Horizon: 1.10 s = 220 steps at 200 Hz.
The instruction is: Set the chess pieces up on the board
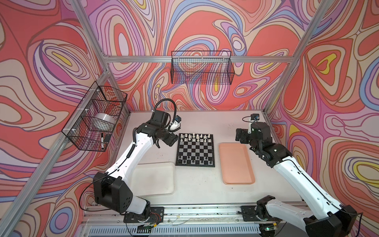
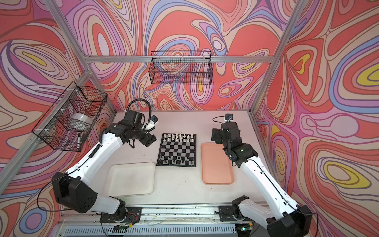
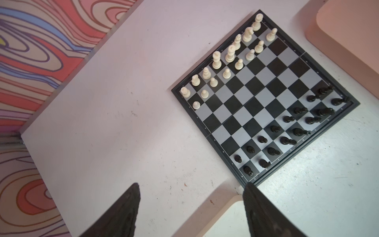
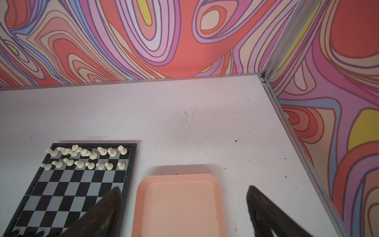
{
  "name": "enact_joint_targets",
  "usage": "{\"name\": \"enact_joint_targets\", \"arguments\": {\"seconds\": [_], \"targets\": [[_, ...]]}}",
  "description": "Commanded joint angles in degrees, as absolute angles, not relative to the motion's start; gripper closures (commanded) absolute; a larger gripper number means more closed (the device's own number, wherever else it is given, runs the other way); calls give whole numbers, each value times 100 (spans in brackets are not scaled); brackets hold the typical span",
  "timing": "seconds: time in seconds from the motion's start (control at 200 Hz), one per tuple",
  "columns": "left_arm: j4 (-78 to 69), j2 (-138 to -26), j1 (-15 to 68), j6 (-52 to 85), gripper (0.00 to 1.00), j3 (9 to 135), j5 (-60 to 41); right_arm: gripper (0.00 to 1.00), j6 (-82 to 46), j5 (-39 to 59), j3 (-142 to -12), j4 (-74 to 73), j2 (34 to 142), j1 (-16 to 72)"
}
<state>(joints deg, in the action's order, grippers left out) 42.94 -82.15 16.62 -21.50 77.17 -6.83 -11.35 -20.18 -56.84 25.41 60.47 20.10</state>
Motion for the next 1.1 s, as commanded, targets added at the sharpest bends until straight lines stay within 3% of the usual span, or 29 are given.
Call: {"name": "enact_joint_targets", "arguments": {"seconds": [0.0, 0.1, 0.225, 0.391, 0.706, 1.097], "targets": [[3618, -7838, 1360, -1568, 19, 7291, -917, 2, -807, -2307, -5195, 925, 5712, 1891], [3103, -7571, 1028, -1189, 18, 6803, -1006, 2, -792, -2294, -4970, 605, 5721, 1655], [2402, -7257, 677, -800, 4, 6171, -1096, 2, -809, -2075, -4758, 366, 5837, 1391], [1753, -7007, 517, -613, 0, 5561, -846, 1, -885, -1783, -4428, -5, 5959, 947], [163, -6844, 157, -38, 0, 4496, -617, 1, -941, -1541, -3896, -766, 6197, 337], [-756, -7178, -25, 8, 0, 3873, -444, 2, -746, -1714, -3582, -1661, 6572, 141]]}}
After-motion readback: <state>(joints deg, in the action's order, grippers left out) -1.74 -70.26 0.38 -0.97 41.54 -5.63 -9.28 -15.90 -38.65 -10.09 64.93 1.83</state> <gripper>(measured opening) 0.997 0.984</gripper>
